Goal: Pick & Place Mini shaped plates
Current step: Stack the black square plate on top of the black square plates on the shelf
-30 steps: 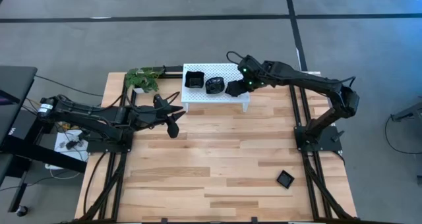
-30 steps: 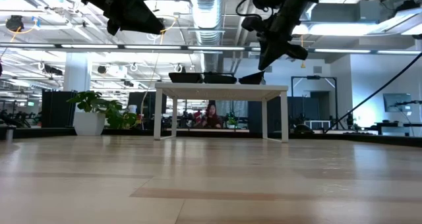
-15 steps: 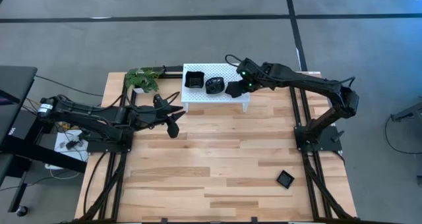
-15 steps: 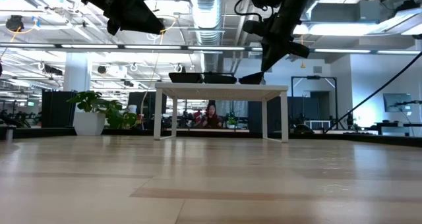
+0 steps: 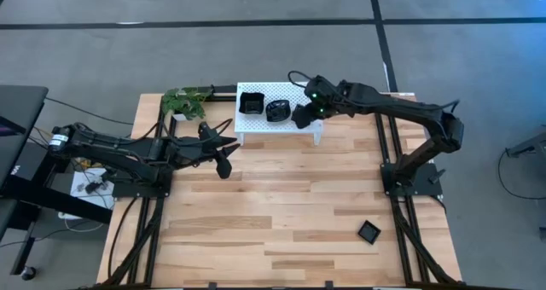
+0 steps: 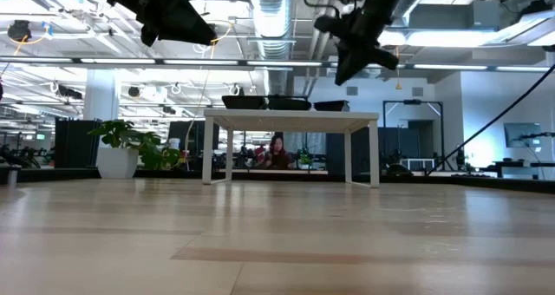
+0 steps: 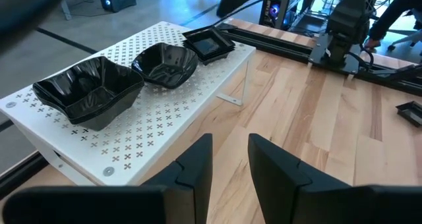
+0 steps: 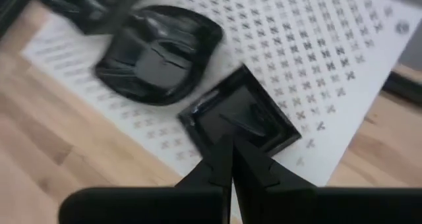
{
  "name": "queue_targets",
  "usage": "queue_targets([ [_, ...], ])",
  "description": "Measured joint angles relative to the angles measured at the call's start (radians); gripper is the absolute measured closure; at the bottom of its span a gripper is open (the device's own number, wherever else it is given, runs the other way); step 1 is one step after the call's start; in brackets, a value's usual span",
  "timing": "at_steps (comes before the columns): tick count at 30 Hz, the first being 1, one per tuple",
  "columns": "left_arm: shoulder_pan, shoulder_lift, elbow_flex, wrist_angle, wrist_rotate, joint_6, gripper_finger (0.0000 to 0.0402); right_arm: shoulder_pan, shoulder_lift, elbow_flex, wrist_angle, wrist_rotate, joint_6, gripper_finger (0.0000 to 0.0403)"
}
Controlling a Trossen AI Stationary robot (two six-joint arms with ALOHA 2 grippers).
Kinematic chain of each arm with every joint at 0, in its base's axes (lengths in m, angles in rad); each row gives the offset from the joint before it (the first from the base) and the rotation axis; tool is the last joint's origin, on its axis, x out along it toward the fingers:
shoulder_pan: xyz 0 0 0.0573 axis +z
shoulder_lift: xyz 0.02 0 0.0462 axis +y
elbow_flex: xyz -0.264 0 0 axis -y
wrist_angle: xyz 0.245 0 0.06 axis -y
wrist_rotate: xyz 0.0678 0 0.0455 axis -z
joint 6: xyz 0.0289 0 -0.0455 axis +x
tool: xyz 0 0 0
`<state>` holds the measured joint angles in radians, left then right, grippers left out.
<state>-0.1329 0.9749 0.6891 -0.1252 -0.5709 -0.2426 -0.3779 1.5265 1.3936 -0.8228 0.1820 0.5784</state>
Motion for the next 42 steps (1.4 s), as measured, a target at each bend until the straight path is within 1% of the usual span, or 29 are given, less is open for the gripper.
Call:
queue_targets([
  [4,0.000,0.000,0.000,0.000,0.000,0.001,0.0302,0.065,0.000,0.086,-0.080,0.002,-0.024,0.0402],
  [7,0.000,0.000,0.000,0.000,0.000,0.001,0.0302,0.151,-0.007,0.146,-0.163,0.013,-0.039,0.0402],
  [8,0.000,0.000,0.000,0.000,0.000,0.001,0.0302,0.188,-0.010,0.156,-0.193,0.046,-0.039,0.0402],
  [11,0.000,0.000,0.000,0.000,0.000,0.001,0.0302,0.277,-0.018,0.156,-0.293,0.246,-0.041,0.0403],
  [12,0.000,0.000,0.000,0.002,0.000,0.001,0.0302,0.296,-0.020,0.155,-0.338,0.286,-0.021,0.0403],
  [13,0.000,0.000,0.000,0.003,0.000,0.000,0.0302,0.308,-0.023,0.150,-0.377,0.298,0.015,0.0403],
  [15,0.000,0.000,0.000,0.005,0.000,-0.001,0.0302,0.334,-0.024,0.129,-0.444,0.293,0.106,0.0403],
  [17,0.000,0.000,0.000,0.006,0.000,-0.001,0.0302,0.383,-0.021,0.108,-0.495,0.271,0.185,0.0403],
  [20,0.000,0.000,0.000,0.006,0.000,0.000,0.0302,0.491,-0.023,0.098,-0.541,0.209,0.258,0.0403],
  [22,0.000,0.000,0.000,0.006,0.000,0.001,0.0302,0.573,-0.022,0.088,-0.594,0.202,0.327,0.0403],
  [26,0.000,0.000,0.000,0.005,0.000,0.000,0.0302,0.728,-0.057,0.049,-0.757,0.185,0.590,0.0403],
  [30,0.000,0.000,0.000,0.004,0.000,-0.001,0.0302,0.892,-0.199,-0.092,-0.677,0.184,0.810,0.0403],
  [33,0.000,0.000,0.000,0.004,0.000,-0.001,0.0302,1.021,-0.309,-0.225,-0.657,0.179,1.020,0.0403],
  [35,0.000,0.000,0.000,0.005,0.000,-0.002,0.0302,1.093,-0.361,-0.316,-0.552,0.203,1.118,0.0403],
  [37,0.000,0.000,0.000,0.008,0.000,-0.006,0.0302,1.138,-0.380,-0.400,-0.387,0.225,1.125,0.0403],
  [38,0.000,0.000,0.000,0.010,0.000,-0.008,0.0302,1.151,-0.376,-0.433,-0.289,0.223,1.088,0.0403],
  [40,0.000,0.000,0.000,0.018,0.000,-0.010,0.0302,1.159,-0.343,-0.467,-0.123,0.202,0.964,0.0403],
  [41,0.000,0.000,0.000,0.021,0.000,-0.010,0.0302,1.159,-0.312,-0.470,-0.071,0.195,0.905,0.0403],
  [42,0.000,0.000,0.000,0.021,0.000,-0.010,0.0302,1.158,-0.287,-0.467,-0.058,0.197,0.855,0.0403],
])
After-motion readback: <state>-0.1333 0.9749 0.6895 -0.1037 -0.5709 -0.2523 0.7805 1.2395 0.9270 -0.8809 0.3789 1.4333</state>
